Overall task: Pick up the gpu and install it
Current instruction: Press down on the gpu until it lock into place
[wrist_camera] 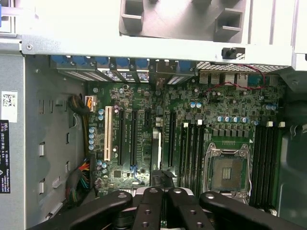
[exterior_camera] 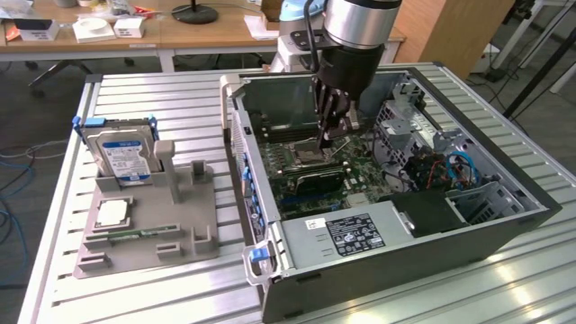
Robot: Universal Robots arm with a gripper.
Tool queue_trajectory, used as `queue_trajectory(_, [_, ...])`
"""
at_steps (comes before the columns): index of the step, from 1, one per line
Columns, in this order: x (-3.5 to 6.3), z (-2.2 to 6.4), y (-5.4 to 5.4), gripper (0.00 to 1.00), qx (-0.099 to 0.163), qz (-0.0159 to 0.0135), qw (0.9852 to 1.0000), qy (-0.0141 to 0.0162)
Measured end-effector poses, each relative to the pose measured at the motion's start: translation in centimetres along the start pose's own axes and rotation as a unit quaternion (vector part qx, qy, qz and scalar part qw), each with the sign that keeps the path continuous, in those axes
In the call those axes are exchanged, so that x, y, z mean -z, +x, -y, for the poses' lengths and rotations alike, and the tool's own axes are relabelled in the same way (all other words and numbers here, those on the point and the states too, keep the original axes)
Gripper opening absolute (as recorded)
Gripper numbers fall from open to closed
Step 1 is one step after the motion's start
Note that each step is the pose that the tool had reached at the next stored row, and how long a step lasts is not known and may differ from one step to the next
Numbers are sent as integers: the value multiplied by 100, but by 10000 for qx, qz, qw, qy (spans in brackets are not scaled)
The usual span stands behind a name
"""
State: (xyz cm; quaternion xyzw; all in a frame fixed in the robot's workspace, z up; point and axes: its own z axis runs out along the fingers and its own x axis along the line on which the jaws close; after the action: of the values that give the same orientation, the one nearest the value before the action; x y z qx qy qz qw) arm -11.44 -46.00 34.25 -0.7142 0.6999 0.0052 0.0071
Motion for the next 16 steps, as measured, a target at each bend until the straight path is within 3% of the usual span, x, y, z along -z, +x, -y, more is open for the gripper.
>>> queue_trajectory(1, [0,0,0,10,0,0,10000,0])
queue_trajectory(7, [-9,-1,0,10,0,3,10000,0])
queue_trajectory(16, [-170,-1,3,10,0,5,10000,0])
